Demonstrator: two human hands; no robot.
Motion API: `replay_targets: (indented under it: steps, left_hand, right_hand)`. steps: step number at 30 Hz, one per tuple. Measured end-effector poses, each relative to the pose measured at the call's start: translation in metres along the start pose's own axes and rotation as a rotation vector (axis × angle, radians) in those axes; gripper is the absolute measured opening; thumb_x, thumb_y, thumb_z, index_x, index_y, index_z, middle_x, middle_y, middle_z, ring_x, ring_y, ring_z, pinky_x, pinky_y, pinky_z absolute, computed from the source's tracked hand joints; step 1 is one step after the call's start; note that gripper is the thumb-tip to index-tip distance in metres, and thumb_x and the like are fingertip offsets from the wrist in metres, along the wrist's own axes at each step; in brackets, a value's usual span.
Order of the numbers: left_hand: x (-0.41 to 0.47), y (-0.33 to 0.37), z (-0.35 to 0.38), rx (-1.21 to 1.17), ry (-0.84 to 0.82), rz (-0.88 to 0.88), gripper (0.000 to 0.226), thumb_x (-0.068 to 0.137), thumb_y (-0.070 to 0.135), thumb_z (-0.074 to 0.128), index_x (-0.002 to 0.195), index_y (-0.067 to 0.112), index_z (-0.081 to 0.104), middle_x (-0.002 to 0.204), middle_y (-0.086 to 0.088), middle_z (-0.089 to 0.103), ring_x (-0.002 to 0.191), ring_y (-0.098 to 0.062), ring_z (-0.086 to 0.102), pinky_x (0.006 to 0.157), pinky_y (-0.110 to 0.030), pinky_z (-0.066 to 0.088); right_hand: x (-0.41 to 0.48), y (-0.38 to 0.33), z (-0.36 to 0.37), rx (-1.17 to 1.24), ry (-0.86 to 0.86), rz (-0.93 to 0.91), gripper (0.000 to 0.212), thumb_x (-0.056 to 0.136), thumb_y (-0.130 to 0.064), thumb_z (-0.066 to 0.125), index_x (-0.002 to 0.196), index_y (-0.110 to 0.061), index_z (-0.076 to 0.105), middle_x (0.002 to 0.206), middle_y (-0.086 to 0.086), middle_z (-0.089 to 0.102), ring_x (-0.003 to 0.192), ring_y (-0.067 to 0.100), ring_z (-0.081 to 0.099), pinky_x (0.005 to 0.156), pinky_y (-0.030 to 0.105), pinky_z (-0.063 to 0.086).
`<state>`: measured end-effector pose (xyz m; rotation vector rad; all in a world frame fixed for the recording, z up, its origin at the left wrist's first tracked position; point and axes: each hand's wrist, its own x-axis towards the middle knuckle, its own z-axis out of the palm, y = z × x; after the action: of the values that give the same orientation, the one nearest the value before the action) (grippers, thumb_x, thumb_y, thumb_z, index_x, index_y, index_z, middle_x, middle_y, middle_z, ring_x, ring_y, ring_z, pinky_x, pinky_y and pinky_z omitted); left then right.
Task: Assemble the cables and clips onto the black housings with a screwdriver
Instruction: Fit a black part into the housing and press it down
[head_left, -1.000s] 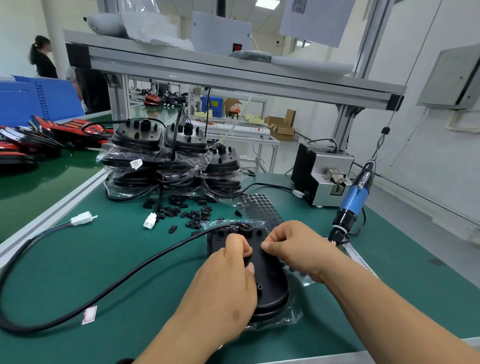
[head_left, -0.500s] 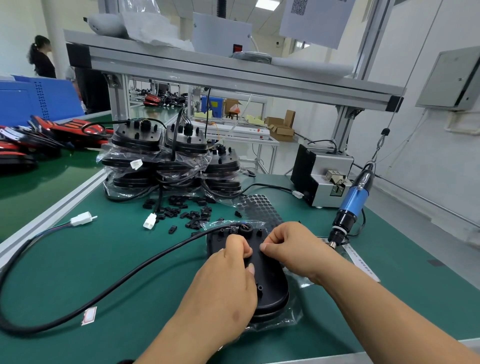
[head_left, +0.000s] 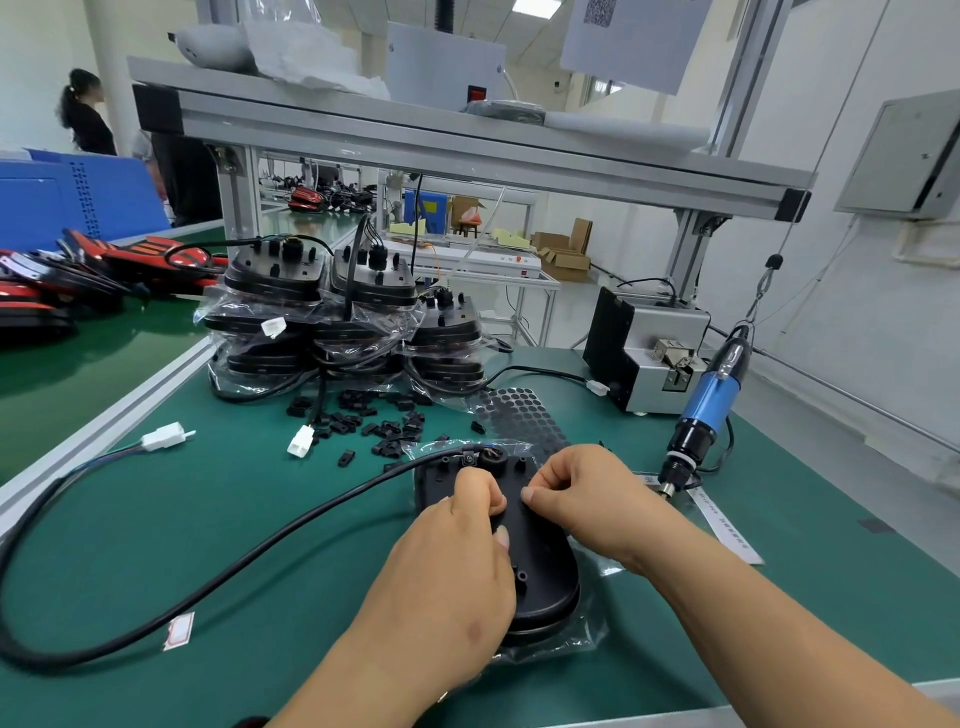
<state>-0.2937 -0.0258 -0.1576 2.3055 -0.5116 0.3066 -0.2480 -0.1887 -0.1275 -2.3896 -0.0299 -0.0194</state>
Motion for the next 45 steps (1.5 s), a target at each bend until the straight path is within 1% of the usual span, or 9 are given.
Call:
replay_targets:
  steps: [9, 16, 20, 24, 29, 32, 34, 41, 45]
  left_hand:
    - [-0.001, 0.002, -0.002, -0.004, -0.012, -0.022, 0.013, 0.098, 0.03, 0.037, 0.099, 0.036, 0.026, 0.118, 0.013, 0.055, 0.101, -0.008, 0.051, 0.083, -0.031, 0.045]
    - [0.001, -0.001, -0.009, -0.069, -0.034, -0.039, 0.018, 0.098, 0.03, 0.038, 0.094, 0.042, 0.025, 0.115, 0.016, 0.057, 0.099, -0.002, 0.054, 0.087, -0.034, 0.047]
    - [0.014, -0.004, -0.016, -0.058, -0.041, -0.032, 0.025, 0.099, 0.019, 0.035, 0.092, 0.041, 0.026, 0.123, 0.019, 0.055, 0.101, 0.003, 0.052, 0.086, -0.026, 0.046]
    - [0.023, -0.004, -0.015, 0.014, -0.079, 0.014, 0.024, 0.098, 0.017, 0.036, 0.092, 0.037, 0.025, 0.122, 0.021, 0.055, 0.102, 0.003, 0.051, 0.086, -0.026, 0.045]
    - [0.024, -0.003, -0.012, 0.041, -0.076, 0.028, 0.029, 0.093, 0.03, 0.051, 0.091, 0.038, 0.024, 0.114, 0.026, 0.052, 0.106, 0.002, 0.053, 0.09, -0.029, 0.047]
    - [0.022, -0.004, -0.009, 0.06, -0.07, 0.027, 0.031, 0.092, 0.034, 0.053, 0.091, 0.038, 0.023, 0.114, 0.024, 0.054, 0.105, 0.0, 0.054, 0.089, -0.03, 0.048]
    - [0.021, -0.004, -0.008, 0.074, -0.065, 0.026, 0.031, 0.091, 0.035, 0.053, 0.091, 0.038, 0.022, 0.114, 0.023, 0.055, 0.104, -0.001, 0.054, 0.088, -0.03, 0.048]
    - [0.021, -0.005, -0.007, 0.064, -0.055, 0.018, 0.031, 0.09, 0.036, 0.053, 0.091, 0.039, 0.022, 0.113, 0.021, 0.055, 0.103, -0.002, 0.054, 0.088, -0.03, 0.048]
    - [0.022, -0.005, -0.006, 0.06, -0.056, 0.007, 0.031, 0.09, 0.035, 0.053, 0.09, 0.038, 0.022, 0.108, 0.016, 0.059, 0.099, -0.004, 0.056, 0.085, -0.034, 0.049]
  right_hand:
    - [-0.002, 0.009, 0.007, 0.022, 0.063, -0.007, 0.012, 0.088, -0.028, 0.065, 0.088, -0.026, 0.053, 0.072, -0.004, 0.055, 0.062, 0.011, 0.048, 0.057, 0.028, 0.043]
    - [-0.002, 0.022, 0.0, 0.782, 0.187, 0.231, 0.01, 0.094, -0.01, 0.057, 0.094, -0.015, 0.048, 0.062, 0.003, 0.047, 0.047, 0.013, 0.042, 0.043, 0.023, 0.035]
    - [-0.01, 0.028, 0.01, 0.865, 0.226, 0.218, 0.013, 0.095, -0.001, 0.05, 0.098, -0.013, 0.05, 0.063, 0.005, 0.05, 0.043, 0.011, 0.047, 0.044, 0.023, 0.041]
    - [-0.017, 0.034, 0.021, 0.745, 0.223, 0.121, 0.015, 0.095, -0.003, 0.052, 0.095, -0.017, 0.059, 0.076, 0.003, 0.059, 0.053, 0.006, 0.055, 0.054, 0.023, 0.046]
    - [-0.014, 0.028, 0.011, 0.064, 0.255, -0.151, 0.018, 0.093, -0.018, 0.058, 0.094, -0.03, 0.071, 0.089, -0.012, 0.058, 0.084, 0.005, 0.056, 0.084, 0.022, 0.046]
    - [-0.012, 0.022, 0.009, -0.147, 0.197, -0.314, 0.022, 0.096, -0.022, 0.054, 0.11, -0.024, 0.07, 0.095, -0.013, 0.049, 0.089, 0.004, 0.052, 0.078, 0.007, 0.037]
    - [-0.012, 0.019, 0.009, -0.227, 0.189, -0.375, 0.024, 0.096, -0.023, 0.053, 0.113, -0.024, 0.07, 0.098, -0.01, 0.049, 0.089, 0.005, 0.051, 0.078, 0.009, 0.037]
    - [-0.007, 0.01, 0.003, -0.277, 0.154, -0.385, 0.005, 0.092, -0.026, 0.059, 0.089, -0.027, 0.063, 0.09, -0.014, 0.049, 0.086, 0.004, 0.048, 0.079, 0.014, 0.037]
    - [0.001, 0.004, -0.002, -0.35, 0.067, -0.345, 0.014, 0.092, -0.027, 0.058, 0.081, -0.033, 0.051, 0.087, -0.016, 0.047, 0.084, 0.004, 0.045, 0.074, 0.015, 0.031]
